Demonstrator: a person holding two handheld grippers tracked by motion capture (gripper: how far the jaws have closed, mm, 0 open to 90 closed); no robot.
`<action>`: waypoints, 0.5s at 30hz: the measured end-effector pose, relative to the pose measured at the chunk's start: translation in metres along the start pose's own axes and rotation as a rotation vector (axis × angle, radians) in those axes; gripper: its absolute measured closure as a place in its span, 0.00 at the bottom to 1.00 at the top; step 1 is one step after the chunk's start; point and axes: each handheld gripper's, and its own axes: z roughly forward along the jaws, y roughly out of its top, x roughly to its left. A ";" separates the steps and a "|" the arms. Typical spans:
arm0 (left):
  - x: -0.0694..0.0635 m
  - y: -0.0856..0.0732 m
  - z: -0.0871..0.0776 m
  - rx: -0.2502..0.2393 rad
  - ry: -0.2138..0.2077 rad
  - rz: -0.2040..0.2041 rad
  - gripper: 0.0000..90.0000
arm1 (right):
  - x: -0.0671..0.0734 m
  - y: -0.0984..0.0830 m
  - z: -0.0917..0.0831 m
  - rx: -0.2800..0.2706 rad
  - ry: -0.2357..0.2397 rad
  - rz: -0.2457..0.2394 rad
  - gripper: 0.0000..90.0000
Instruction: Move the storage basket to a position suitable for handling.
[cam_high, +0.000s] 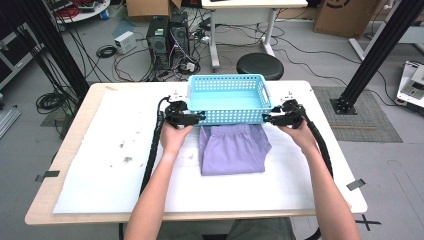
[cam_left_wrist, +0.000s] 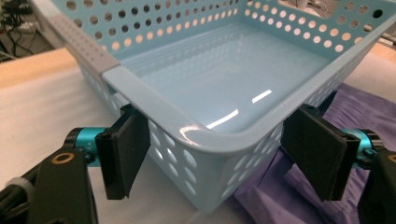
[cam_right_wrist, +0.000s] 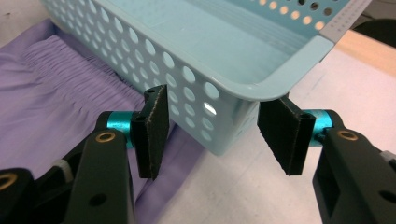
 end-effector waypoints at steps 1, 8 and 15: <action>0.000 0.000 0.000 0.000 0.000 0.000 0.27 | 0.000 0.000 0.000 0.000 0.000 0.000 0.49; -0.001 -0.008 -0.016 -0.012 0.045 0.022 0.29 | -0.001 -0.014 -0.003 0.001 0.013 0.053 0.36; -0.007 -0.019 -0.048 -0.088 0.092 0.066 0.29 | 0.018 -0.032 -0.026 -0.043 -0.016 0.056 0.32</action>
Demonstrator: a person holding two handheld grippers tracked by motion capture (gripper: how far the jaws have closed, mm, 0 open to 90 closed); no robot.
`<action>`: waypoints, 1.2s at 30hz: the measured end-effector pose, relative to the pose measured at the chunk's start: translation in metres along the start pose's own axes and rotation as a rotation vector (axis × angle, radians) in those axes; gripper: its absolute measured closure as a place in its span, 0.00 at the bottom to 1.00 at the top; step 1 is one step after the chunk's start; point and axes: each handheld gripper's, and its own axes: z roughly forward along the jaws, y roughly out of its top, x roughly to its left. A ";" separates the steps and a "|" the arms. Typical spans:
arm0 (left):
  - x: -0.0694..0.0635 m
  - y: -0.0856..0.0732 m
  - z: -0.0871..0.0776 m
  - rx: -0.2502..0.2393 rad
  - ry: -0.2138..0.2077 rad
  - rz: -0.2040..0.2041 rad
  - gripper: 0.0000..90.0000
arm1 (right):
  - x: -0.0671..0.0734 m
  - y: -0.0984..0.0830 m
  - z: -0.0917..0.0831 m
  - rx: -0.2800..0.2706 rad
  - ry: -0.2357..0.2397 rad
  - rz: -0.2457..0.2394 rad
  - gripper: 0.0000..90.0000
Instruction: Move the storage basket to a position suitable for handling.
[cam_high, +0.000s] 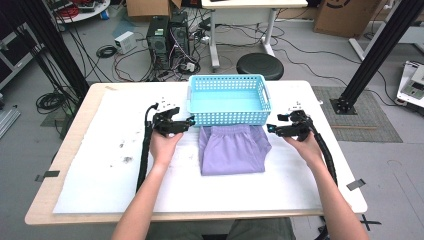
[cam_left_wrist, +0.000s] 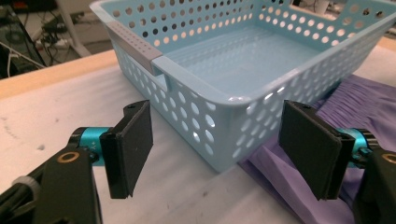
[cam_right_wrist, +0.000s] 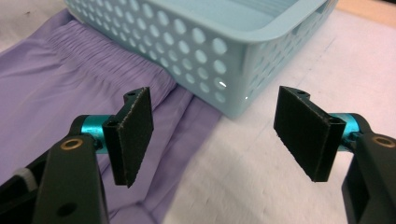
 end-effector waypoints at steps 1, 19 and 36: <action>-0.003 -0.002 -0.005 -0.005 0.002 0.013 0.29 | 0.000 0.000 0.000 0.000 0.000 0.000 0.32; -0.045 -0.039 -0.054 0.026 -0.127 -0.017 0.30 | 0.064 -0.047 -0.045 -0.144 -0.077 0.095 0.32; -0.077 -0.056 -0.053 0.108 -0.148 -0.021 0.38 | 0.098 -0.067 -0.038 -0.108 -0.149 0.109 0.39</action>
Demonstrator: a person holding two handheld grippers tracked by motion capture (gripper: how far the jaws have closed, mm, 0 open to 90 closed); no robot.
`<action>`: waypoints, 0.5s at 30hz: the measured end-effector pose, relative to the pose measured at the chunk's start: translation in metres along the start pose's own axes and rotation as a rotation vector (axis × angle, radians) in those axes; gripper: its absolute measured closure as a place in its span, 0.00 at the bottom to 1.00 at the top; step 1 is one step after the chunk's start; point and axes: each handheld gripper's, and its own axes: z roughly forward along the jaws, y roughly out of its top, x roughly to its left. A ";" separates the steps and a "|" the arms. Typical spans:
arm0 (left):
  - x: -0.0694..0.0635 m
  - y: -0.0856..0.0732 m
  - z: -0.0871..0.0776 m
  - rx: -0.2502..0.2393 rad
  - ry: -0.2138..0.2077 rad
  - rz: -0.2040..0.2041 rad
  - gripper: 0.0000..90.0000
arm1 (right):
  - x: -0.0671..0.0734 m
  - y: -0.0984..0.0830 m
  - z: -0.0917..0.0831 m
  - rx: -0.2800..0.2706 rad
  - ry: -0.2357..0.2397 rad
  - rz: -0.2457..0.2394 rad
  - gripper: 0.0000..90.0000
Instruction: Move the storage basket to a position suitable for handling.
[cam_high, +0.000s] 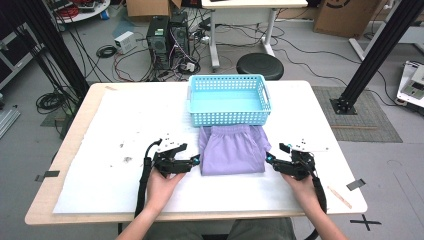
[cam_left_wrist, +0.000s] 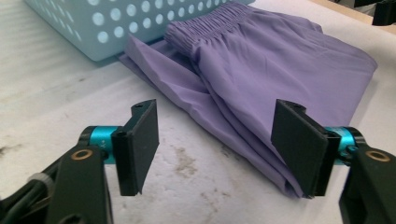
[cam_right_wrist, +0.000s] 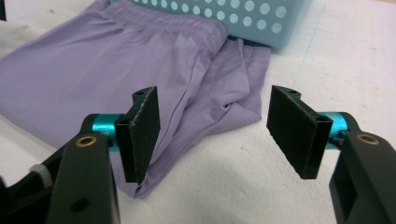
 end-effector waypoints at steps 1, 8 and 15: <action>-0.002 0.000 0.001 0.003 0.003 0.000 0.41 | 0.004 0.000 0.000 0.009 -0.018 -0.012 0.39; -0.013 -0.001 0.009 0.047 -0.009 0.002 0.41 | 0.011 -0.002 0.004 0.051 0.017 -0.015 0.42; -0.019 -0.008 0.008 0.095 0.023 -0.008 0.44 | 0.019 -0.005 0.008 0.143 0.054 -0.033 0.42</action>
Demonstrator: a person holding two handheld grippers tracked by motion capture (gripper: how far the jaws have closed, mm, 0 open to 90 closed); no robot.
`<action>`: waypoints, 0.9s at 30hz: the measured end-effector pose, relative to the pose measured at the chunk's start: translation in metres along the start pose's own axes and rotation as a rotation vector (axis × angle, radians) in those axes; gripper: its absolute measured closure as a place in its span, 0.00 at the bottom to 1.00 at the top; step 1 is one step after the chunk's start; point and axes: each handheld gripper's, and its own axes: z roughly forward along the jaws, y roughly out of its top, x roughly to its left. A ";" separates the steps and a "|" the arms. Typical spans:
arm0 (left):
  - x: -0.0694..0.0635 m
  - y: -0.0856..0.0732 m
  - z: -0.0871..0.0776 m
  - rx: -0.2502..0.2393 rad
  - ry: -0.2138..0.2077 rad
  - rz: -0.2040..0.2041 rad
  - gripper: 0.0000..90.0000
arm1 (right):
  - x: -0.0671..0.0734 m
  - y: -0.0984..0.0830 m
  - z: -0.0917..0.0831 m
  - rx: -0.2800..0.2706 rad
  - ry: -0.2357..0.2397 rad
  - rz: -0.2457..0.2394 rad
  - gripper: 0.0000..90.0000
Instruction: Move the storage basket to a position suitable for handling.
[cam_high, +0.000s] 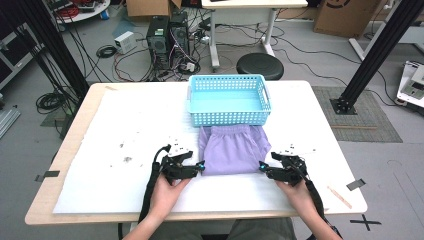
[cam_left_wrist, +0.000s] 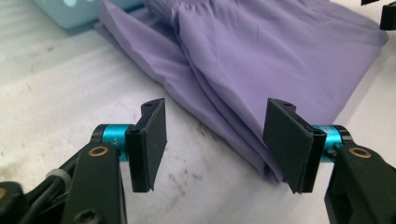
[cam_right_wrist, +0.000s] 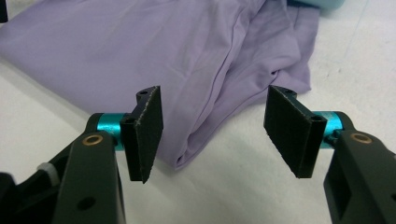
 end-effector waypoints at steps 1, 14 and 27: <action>0.000 0.000 0.000 0.000 0.000 0.000 0.44 | 0.000 0.000 0.000 0.001 0.002 0.002 0.42; -0.011 0.000 0.005 0.071 0.003 -0.013 0.49 | 0.005 0.000 0.011 0.103 0.027 0.052 0.45; -0.017 0.001 0.002 0.112 0.033 -0.013 0.46 | 0.013 0.001 0.013 0.119 0.029 -0.018 0.63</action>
